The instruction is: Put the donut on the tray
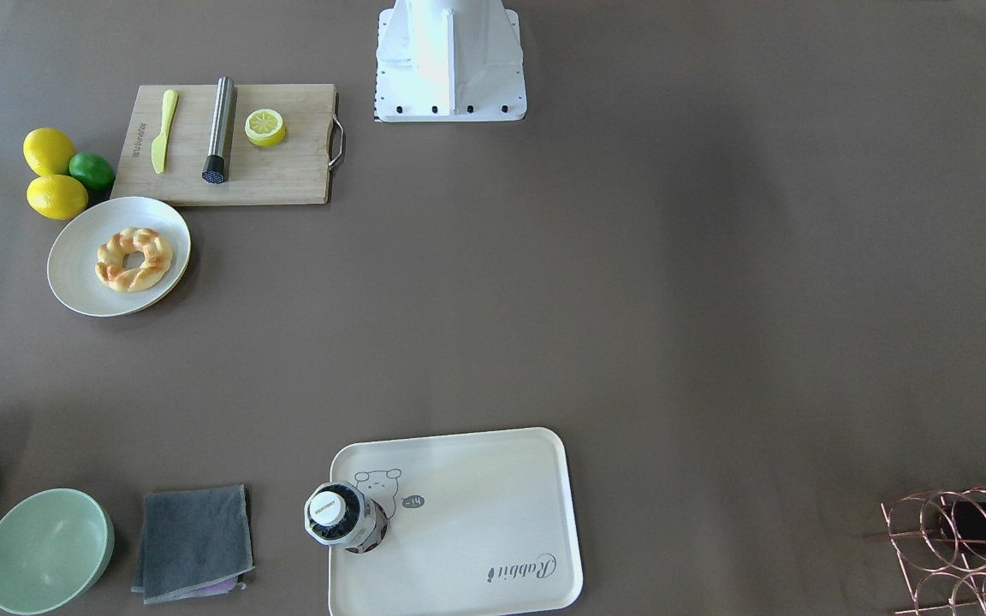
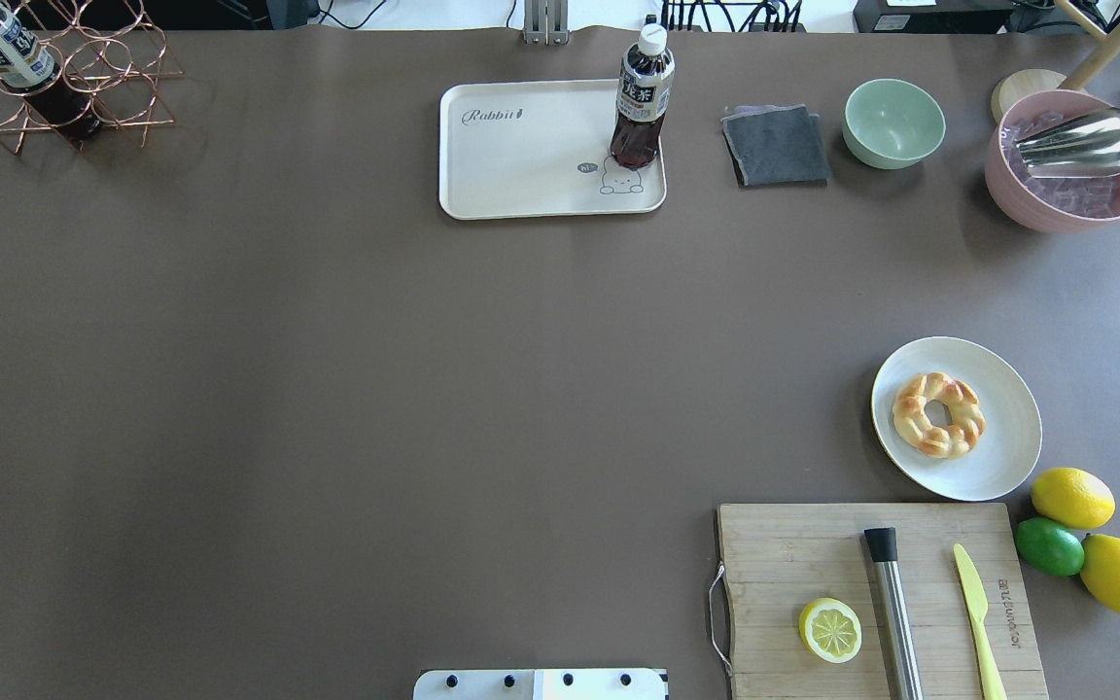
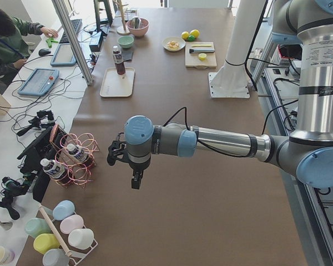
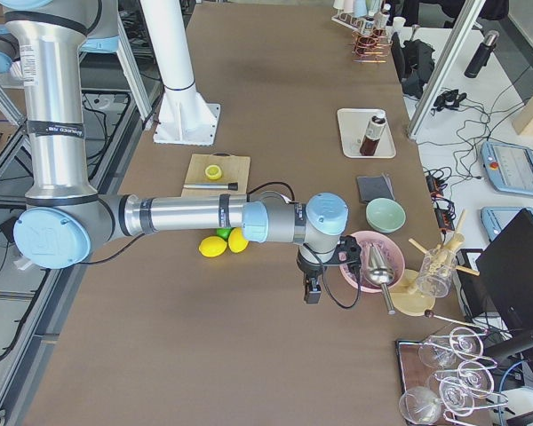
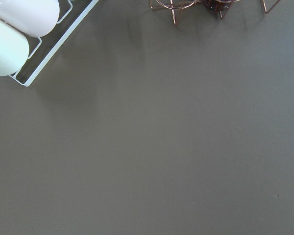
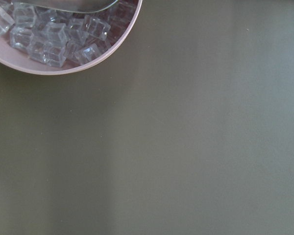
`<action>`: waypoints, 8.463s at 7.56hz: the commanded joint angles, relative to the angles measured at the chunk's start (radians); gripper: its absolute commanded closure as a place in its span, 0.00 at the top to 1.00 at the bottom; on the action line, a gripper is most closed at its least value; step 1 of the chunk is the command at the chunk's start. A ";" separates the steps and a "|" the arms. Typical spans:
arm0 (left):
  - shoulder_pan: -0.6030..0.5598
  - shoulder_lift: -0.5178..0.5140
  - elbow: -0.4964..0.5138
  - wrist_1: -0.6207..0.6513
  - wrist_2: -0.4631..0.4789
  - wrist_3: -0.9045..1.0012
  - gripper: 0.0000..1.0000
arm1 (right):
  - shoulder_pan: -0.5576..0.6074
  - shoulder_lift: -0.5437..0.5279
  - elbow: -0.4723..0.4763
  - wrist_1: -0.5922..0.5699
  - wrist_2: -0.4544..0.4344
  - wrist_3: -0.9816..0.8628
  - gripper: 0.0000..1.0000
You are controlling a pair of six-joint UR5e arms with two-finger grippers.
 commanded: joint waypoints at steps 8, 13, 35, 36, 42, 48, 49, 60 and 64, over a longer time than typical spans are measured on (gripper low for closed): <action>0.072 -0.098 0.029 -0.171 -0.001 -0.062 0.99 | -0.192 0.025 0.115 0.109 0.131 0.369 1.00; 0.116 -0.118 0.029 -0.171 -0.001 -0.081 0.99 | -0.458 -0.014 0.011 0.500 -0.026 0.806 0.96; 0.120 -0.150 0.032 -0.172 -0.076 -0.157 0.98 | -0.577 0.015 0.100 0.694 0.019 1.111 0.00; 0.123 -0.184 0.023 -0.174 -0.099 -0.265 0.98 | -0.572 0.116 0.104 0.629 0.046 1.148 0.00; 0.464 -0.325 0.045 -0.469 -0.119 -0.948 0.94 | -0.816 0.588 0.095 0.376 -0.160 1.515 0.00; 0.721 -0.324 -0.052 -0.645 0.094 -1.353 0.93 | -0.962 0.771 0.025 0.248 -0.341 1.663 0.00; 0.749 -0.321 -0.072 -0.643 0.126 -1.358 0.93 | -0.969 0.798 0.022 0.204 -0.358 1.671 0.00; 0.823 -0.324 -0.101 -0.652 0.183 -1.358 0.00 | -0.974 0.852 -0.006 0.166 -0.381 1.690 0.00; 0.823 -0.319 -0.095 -0.651 0.181 -1.357 0.00 | -0.974 0.848 0.009 0.168 -0.383 1.688 0.38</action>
